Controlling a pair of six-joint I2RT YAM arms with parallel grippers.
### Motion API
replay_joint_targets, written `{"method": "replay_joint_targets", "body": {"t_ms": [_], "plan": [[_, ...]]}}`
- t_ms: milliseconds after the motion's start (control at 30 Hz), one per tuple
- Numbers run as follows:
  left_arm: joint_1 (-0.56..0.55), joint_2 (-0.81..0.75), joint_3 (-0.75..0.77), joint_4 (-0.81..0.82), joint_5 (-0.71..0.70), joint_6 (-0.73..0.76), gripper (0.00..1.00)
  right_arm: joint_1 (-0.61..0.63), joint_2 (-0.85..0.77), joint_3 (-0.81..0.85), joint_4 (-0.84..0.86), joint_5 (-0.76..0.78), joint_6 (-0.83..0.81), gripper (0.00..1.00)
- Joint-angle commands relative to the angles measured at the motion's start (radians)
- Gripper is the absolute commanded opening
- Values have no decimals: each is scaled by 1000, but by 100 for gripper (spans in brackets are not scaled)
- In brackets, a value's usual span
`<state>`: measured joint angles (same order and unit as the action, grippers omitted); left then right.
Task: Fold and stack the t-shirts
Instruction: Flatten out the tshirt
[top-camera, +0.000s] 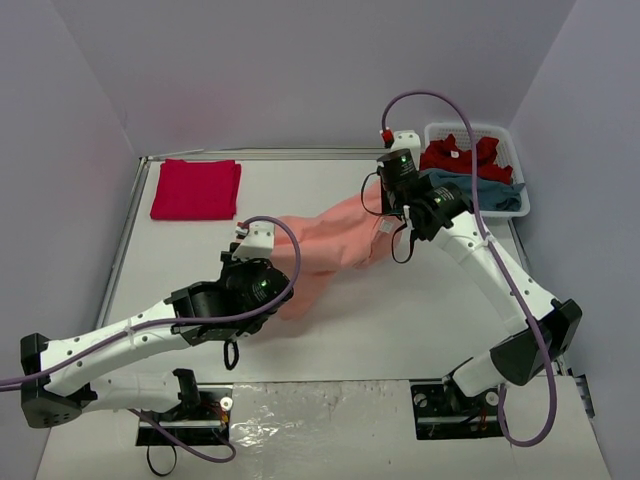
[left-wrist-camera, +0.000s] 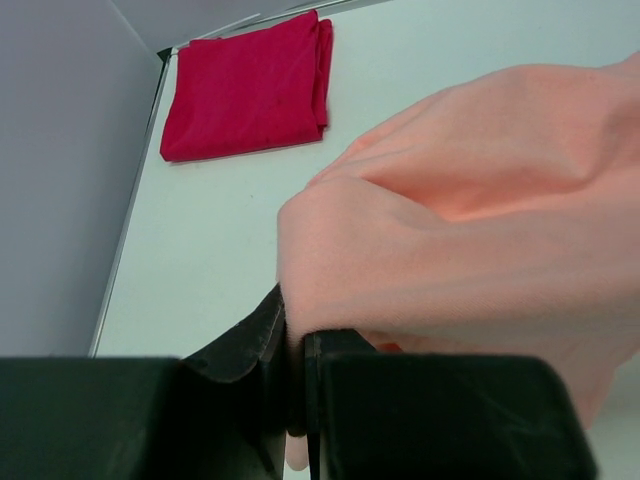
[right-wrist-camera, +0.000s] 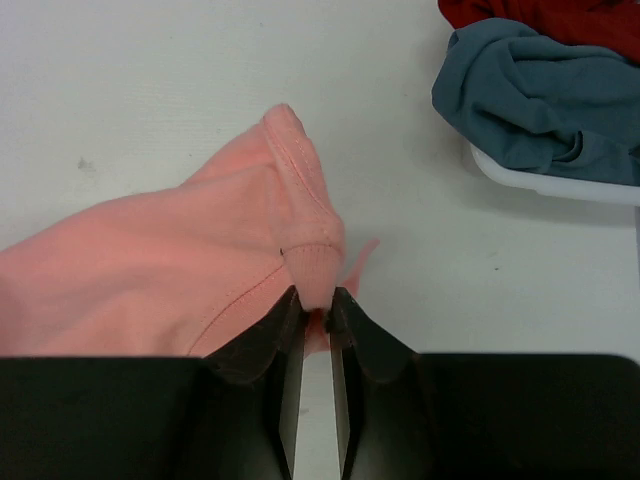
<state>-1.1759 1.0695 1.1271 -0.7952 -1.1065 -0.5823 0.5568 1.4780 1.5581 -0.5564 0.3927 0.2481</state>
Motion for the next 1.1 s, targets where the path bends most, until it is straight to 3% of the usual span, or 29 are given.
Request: {"method": "replay_joint_targets", "body": {"t_ms": [0, 67, 500, 600, 733, 1067], "plan": [[2, 0, 2, 25, -21, 15, 3, -9, 16, -7, 21, -2, 8, 15], [2, 3, 0, 33, -16, 15, 3, -8, 19, -12, 19, -9, 10, 0], [2, -16, -24, 25, 22, -30, 3, -6, -19, -52, 55, -12, 2, 0], [-7, -36, -49, 75, 156, -30, 3, -9, -10, -47, 53, -14, -3, 0], [-73, -81, -101, 211, 333, 82, 2, -9, -4, -50, 55, -3, 3, 0], [-142, -54, -76, 332, 696, 223, 3, -31, 4, -50, 55, 0, 8, 0]]}}
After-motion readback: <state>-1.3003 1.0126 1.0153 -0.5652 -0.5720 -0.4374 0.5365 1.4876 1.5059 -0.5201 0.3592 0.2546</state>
